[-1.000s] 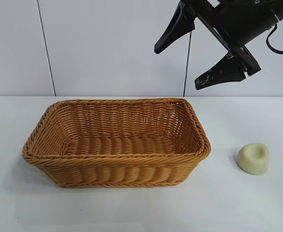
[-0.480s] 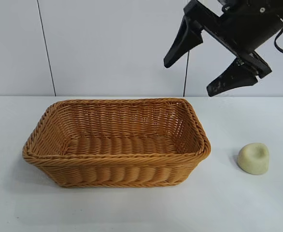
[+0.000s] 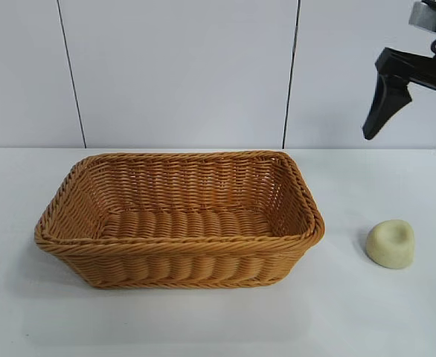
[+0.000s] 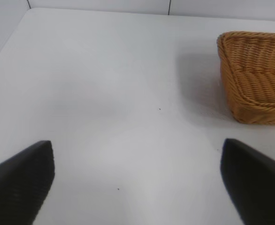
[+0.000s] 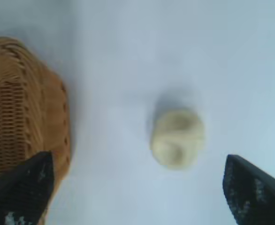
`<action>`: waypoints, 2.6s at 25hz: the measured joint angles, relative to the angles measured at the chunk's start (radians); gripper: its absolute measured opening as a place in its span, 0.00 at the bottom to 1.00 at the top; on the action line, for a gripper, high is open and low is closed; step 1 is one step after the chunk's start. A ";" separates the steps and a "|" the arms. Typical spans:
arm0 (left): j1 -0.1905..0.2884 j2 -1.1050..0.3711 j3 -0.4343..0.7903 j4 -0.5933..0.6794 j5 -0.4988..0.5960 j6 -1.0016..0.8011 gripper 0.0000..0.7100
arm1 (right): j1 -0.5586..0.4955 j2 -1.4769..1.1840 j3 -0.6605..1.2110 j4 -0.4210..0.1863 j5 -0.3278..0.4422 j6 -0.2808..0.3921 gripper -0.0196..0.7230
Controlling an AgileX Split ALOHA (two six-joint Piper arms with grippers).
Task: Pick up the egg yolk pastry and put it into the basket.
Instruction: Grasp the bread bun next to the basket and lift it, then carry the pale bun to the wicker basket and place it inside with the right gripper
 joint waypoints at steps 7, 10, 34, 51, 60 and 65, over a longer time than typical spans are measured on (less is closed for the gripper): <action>0.000 0.000 0.000 0.000 -0.001 0.000 0.98 | 0.000 0.118 -0.001 0.000 -0.001 0.001 0.97; 0.000 0.000 0.000 0.000 -0.001 0.000 0.98 | 0.000 0.179 -0.001 0.000 -0.011 0.001 0.97; 0.000 0.000 0.000 0.000 -0.001 0.000 0.98 | 0.000 0.338 -0.006 0.058 -0.118 0.017 0.21; 0.000 -0.002 0.000 0.000 -0.001 0.000 0.98 | 0.069 0.226 -0.432 0.015 0.255 -0.011 0.19; 0.000 -0.003 0.000 0.000 -0.001 0.000 0.98 | 0.323 0.226 -0.454 -0.004 0.256 0.028 0.19; 0.000 -0.003 0.000 0.000 -0.001 0.000 0.98 | 0.470 0.226 -0.454 -0.004 0.199 0.055 0.19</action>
